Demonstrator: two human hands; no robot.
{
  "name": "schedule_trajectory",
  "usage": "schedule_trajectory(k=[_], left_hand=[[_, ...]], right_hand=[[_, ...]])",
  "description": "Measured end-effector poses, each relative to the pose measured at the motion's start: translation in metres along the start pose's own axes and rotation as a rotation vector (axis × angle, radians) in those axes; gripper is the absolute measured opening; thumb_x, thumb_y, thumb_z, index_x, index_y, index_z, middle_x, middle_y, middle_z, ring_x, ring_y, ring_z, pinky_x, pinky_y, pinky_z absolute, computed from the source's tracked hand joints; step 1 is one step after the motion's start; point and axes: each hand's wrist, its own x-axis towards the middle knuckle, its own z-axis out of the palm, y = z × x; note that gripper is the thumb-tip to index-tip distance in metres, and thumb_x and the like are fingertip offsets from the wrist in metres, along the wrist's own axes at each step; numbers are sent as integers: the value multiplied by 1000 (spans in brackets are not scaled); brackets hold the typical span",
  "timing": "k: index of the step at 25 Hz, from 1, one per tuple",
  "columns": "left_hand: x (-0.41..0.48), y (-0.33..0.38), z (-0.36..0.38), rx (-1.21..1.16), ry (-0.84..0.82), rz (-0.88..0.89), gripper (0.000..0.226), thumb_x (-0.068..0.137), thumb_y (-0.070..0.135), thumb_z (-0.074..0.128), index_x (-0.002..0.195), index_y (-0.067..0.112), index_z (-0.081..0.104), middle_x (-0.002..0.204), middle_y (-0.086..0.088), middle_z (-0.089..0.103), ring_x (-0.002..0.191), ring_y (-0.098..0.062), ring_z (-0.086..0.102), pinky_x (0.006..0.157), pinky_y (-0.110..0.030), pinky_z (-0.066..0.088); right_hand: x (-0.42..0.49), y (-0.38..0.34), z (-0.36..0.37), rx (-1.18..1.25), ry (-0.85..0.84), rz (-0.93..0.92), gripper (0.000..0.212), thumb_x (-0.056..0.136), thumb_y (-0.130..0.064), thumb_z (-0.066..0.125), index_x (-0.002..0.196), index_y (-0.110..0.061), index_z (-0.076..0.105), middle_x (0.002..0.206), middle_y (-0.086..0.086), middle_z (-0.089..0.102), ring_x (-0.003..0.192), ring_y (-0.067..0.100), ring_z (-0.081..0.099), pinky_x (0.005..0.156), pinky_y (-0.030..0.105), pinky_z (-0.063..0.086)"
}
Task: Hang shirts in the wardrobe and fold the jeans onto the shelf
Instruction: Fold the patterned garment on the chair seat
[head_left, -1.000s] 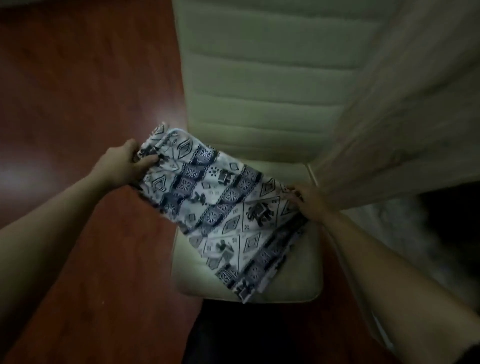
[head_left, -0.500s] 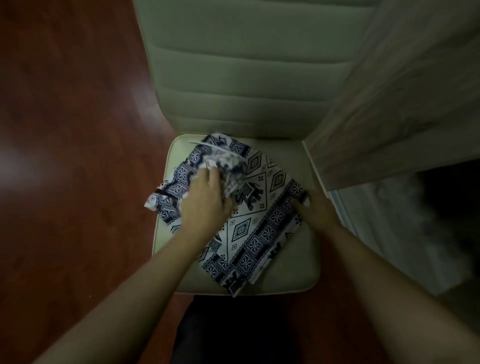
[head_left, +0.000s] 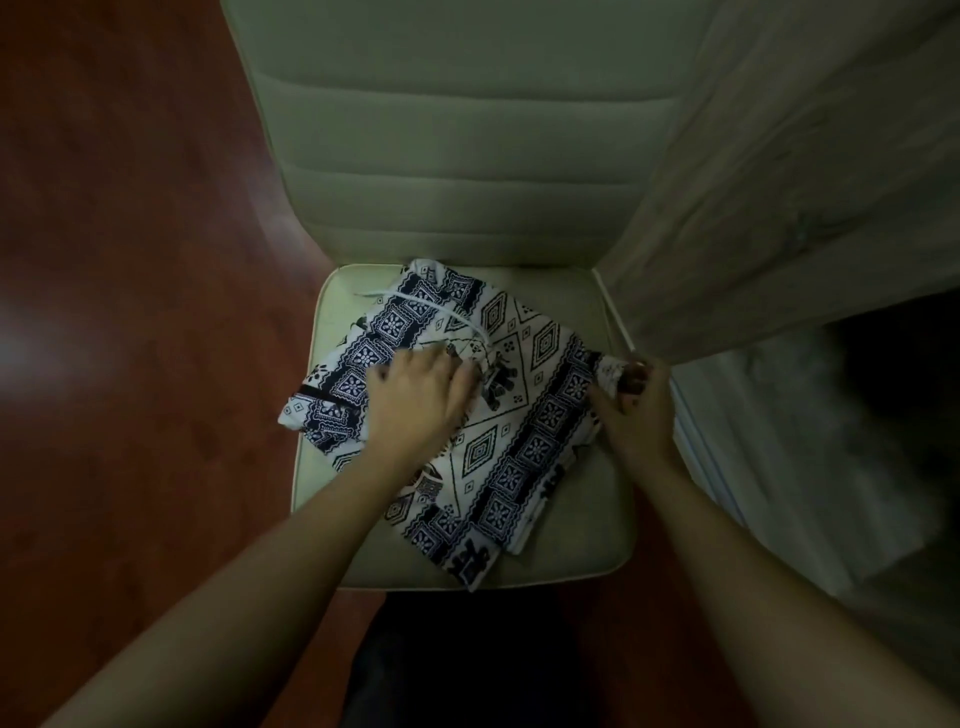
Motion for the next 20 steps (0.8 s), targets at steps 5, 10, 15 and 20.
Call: schedule_trajectory(k=[5, 10, 15, 20], left_hand=[[44, -71, -36, -19, -67, -362, 65, 88, 47, 54, 137, 9, 37, 138, -18, 42, 124, -34, 41, 105, -49, 32], [49, -74, -34, -240, -315, -261, 62, 77, 32, 74, 125, 3, 48, 115, -20, 60, 97, -33, 59, 84, -37, 46], [57, -32, -54, 188, 200, 225, 31, 83, 15, 67, 111, 4, 57, 99, -17, 58, 85, -34, 57, 59, -37, 44], [8, -12, -19, 261, 465, 691, 42, 70, 7, 74, 107, 9, 54, 75, -10, 56, 60, -23, 51, 45, -27, 35]], right_hand=[[-12, 15, 8, -981, -239, -594, 49, 95, -21, 48, 141, -8, 37, 150, 15, 33, 138, 32, 31, 115, 44, 15], [-31, 31, 18, -1209, -696, -351, 59, 101, -43, 15, 149, -20, -10, 156, 1, -20, 143, 18, -20, 115, 37, -9], [-40, 4, 19, -736, -701, -121, 65, 94, -59, 15, 149, -25, 16, 158, -2, 11, 145, 18, 14, 117, 36, 12], [-33, -35, 18, 295, -484, 496, 82, 86, -67, -6, 137, -24, 42, 138, 13, 49, 129, 30, 44, 111, 48, 28]])
